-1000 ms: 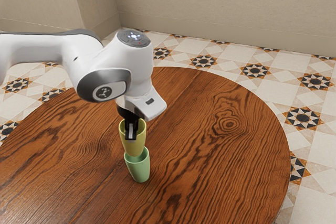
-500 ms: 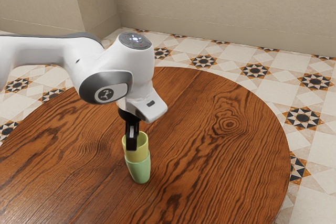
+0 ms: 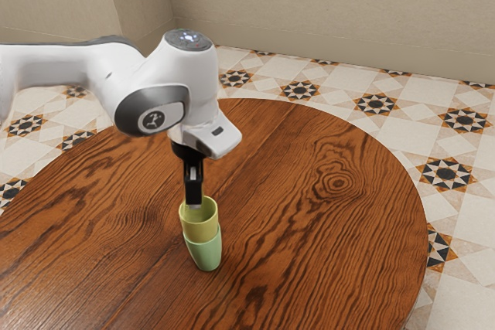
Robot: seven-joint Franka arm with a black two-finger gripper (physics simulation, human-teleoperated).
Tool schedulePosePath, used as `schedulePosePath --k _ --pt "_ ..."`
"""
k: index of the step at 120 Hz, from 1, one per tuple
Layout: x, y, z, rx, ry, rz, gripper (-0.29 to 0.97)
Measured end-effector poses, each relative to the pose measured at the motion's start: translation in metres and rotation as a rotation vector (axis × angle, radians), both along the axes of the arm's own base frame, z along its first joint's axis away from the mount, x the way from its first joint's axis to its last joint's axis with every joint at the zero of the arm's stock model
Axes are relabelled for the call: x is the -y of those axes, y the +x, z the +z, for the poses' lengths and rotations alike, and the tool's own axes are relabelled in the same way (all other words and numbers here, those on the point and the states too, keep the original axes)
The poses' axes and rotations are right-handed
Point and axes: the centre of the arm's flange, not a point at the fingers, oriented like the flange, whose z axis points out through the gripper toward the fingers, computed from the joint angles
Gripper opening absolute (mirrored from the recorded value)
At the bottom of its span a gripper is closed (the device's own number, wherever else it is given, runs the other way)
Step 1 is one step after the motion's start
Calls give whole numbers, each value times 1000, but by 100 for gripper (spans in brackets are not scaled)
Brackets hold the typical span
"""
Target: Place the left cup onto the right cup
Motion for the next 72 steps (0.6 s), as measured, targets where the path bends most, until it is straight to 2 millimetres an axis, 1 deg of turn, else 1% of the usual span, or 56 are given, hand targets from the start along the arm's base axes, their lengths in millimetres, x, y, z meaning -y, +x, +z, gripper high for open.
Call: schedulePosePath --k 6,17,25,38,59,72 --pt "-6 8 6 8 -11 9 67" --pt "-11 19 20 22 -25 10 67" --pt "-12 28 33 31 -34 9 67" --pt "-14 42 60 52 -44 4 68" --pt "-20 56 99 68 -68 -4 68" --pt "-26 60 115 64 -66 -9 68"
